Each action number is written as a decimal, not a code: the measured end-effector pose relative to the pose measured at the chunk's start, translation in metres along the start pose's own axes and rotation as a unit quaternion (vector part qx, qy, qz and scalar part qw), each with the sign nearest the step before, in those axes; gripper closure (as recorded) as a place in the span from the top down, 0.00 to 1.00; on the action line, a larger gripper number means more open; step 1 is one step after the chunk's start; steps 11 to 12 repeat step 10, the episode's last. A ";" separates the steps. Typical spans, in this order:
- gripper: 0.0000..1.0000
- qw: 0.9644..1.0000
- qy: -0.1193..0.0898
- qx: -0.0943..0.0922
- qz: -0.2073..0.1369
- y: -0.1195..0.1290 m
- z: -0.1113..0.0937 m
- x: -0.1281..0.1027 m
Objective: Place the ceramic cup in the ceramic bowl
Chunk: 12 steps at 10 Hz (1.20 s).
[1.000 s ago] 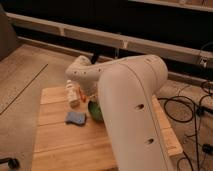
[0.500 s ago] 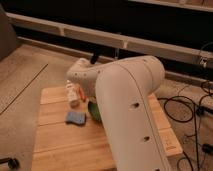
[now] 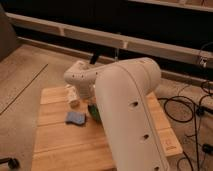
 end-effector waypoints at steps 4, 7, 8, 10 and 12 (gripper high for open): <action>0.68 1.000 0.010 -0.001 0.000 0.000 0.003 0.008; 0.68 1.000 0.009 0.000 0.001 -0.001 0.003 0.008; 0.68 1.000 0.009 0.000 0.001 0.000 0.003 0.008; 0.68 1.000 0.009 -0.001 0.001 -0.001 0.003 0.008; 0.68 1.000 0.009 -0.001 0.001 -0.001 0.003 0.008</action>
